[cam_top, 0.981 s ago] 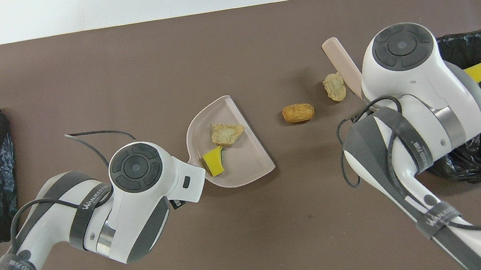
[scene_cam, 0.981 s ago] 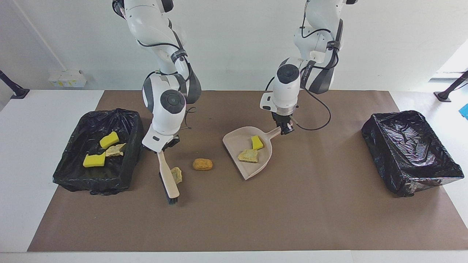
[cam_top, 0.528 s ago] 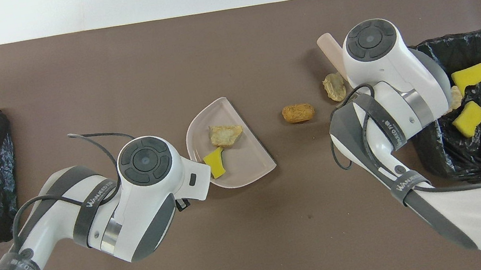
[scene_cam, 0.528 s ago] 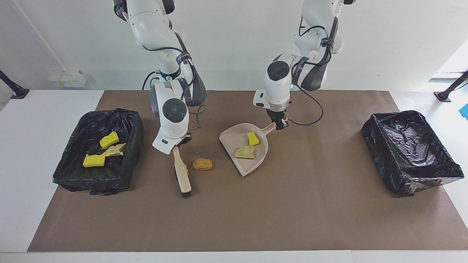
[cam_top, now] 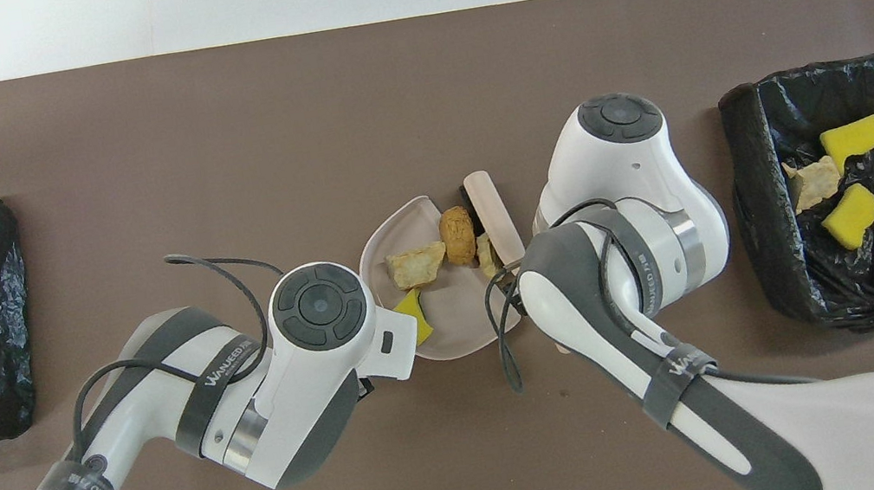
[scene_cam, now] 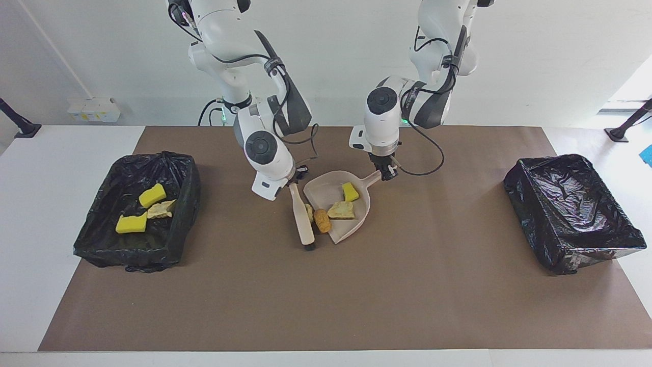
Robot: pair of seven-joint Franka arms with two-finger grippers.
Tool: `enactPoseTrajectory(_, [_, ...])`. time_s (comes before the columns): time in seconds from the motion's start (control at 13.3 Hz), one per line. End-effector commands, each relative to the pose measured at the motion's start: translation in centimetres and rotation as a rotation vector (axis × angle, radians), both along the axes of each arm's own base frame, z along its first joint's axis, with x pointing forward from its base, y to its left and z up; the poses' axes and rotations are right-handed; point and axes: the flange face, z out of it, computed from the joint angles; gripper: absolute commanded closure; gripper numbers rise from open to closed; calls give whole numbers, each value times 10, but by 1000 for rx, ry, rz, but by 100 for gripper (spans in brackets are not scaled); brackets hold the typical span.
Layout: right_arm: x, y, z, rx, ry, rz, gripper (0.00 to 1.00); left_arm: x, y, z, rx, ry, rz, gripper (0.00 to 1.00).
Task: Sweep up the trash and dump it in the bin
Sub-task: 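Sweep the remaining tan pieces into the dustpan with the right gripper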
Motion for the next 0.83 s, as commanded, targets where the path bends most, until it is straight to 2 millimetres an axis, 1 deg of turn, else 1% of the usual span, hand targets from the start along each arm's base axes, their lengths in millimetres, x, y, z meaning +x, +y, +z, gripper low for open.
enactPoseTrajectory(0.0, [-38,27,11,55,62,-7,100,-4,1,-5,-27,-45,-7,100])
enactPoseTrajectory(0.15, [-41,31,21,50,64,-32,100,-6,1,-9,-49,-70,-9,100])
enactPoseTrajectory(0.3, [-45,28,42,47,58,-38,100,-2,6,-14,-82,-105,-11,100])
enactPoseTrajectory(0.38, [-46,21,56,27,55,-87,100,-2,10,-16,-82,-104,-15,100])
enactPoseTrajectory(0.53, [-48,7,84,-36,71,-189,100,-1,9,-16,-87,-106,-42,100])
enactPoseTrajectory(0.6, [-56,4,94,-50,88,-188,100,0,9,-15,-95,-114,-54,100])
enactPoseTrajectory(0.68, [-61,0,100,-80,105,-184,100,1,9,-15,-104,-126,-60,100])
enactPoseTrajectory(0.75, [-65,-4,102,-120,112,-174,100,2,8,-14,-110,-133,-61,100])
